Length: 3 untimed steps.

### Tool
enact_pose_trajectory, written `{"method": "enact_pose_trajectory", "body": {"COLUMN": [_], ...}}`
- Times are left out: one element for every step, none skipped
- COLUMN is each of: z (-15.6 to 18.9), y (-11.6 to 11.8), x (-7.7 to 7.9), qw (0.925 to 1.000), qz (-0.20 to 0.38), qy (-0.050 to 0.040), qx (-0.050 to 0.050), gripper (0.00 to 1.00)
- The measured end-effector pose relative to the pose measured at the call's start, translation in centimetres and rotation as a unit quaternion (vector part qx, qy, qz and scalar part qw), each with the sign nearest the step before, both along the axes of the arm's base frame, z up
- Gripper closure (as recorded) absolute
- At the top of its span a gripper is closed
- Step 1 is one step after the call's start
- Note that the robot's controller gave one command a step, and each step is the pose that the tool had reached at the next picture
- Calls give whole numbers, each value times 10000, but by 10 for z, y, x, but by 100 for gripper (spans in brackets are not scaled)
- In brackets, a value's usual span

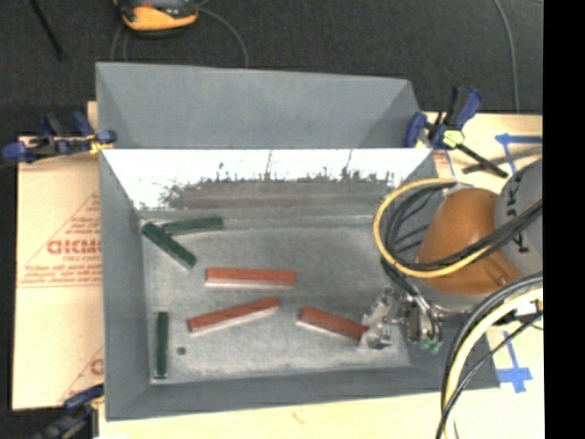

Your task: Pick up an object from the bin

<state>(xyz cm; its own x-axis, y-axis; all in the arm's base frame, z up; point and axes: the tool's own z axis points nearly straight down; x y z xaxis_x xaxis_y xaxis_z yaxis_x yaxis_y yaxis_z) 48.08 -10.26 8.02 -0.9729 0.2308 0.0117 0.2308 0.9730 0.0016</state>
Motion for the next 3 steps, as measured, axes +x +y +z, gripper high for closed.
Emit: {"method": "enact_pose_trajectory", "body": {"z": [0,44,61], "y": [0,17,32], "x": [0,0,45], "qw": [10000,10000,9999], "qz": [1,-40,54], "qy": [-1,-25,-104], "qx": [0,-18,-25], "gripper": [100,100,100]}}
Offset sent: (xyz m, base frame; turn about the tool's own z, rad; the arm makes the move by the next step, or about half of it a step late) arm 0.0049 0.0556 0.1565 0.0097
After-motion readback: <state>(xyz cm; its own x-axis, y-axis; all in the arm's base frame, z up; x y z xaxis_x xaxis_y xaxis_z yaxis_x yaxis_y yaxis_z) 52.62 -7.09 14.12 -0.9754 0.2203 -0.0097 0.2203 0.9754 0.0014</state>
